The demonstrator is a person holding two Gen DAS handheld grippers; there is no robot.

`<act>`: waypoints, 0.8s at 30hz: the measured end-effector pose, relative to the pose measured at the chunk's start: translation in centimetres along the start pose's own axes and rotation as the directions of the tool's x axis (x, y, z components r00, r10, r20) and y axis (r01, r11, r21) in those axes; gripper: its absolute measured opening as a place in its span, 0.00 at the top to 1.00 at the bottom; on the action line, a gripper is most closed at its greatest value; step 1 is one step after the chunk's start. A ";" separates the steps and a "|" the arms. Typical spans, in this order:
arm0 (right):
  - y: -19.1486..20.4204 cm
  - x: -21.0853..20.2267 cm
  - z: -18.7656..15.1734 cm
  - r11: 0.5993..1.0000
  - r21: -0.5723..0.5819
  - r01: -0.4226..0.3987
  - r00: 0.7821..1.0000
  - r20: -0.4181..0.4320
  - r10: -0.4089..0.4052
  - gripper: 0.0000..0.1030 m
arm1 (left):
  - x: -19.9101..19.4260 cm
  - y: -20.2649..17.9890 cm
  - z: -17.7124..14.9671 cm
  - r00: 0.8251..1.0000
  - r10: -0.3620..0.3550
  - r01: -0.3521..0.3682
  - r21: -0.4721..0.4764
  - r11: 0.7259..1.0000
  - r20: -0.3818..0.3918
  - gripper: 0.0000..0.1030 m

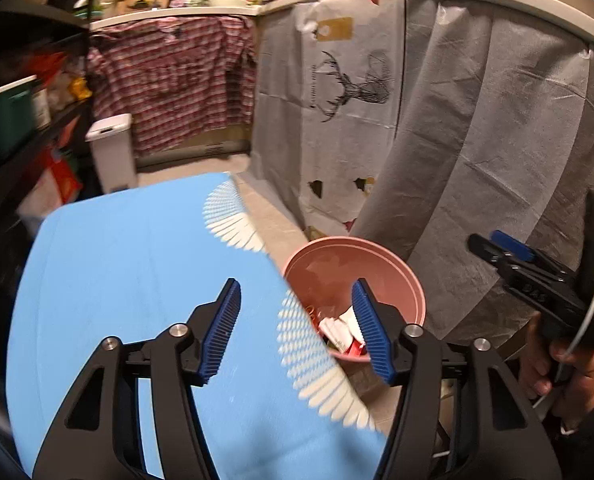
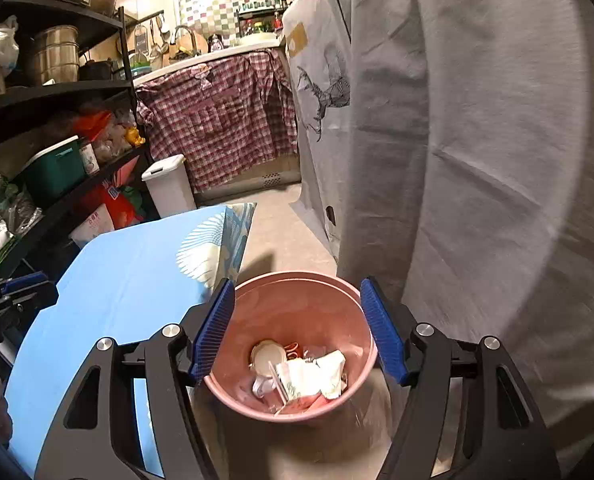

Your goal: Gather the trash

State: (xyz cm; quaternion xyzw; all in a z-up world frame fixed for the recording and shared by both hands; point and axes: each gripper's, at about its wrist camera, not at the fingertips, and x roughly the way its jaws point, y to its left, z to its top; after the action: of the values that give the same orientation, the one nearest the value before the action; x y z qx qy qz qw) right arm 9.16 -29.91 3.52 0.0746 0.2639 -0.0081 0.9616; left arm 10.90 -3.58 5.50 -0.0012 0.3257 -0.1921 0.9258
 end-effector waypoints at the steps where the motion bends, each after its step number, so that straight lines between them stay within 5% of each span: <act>1: 0.1 -0.7 -0.2 1.000 0.001 0.002 1.000 0.006 -0.002 0.36 | -0.6 0.1 -0.6 1.000 0.007 -0.007 -0.010 1.000 0.000 0.43; 14: 3.8 -7.4 -4.6 0.995 -0.060 0.077 0.997 0.003 -0.077 0.27 | -5.0 -2.2 -7.4 0.993 0.111 -0.108 -0.068 0.992 0.039 0.32; 24: 4.5 -7.2 -5.7 0.989 -0.109 0.103 0.995 -0.009 -0.104 0.27 | -4.1 -1.8 -8.1 0.990 0.137 -0.134 -0.091 0.987 0.027 0.32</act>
State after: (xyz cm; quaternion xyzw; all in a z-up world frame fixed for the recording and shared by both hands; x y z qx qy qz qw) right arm 0.29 -24.77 2.96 0.0087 0.2744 -0.0432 0.9606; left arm 2.46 -2.75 1.78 -0.0234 0.3176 -0.1140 0.9410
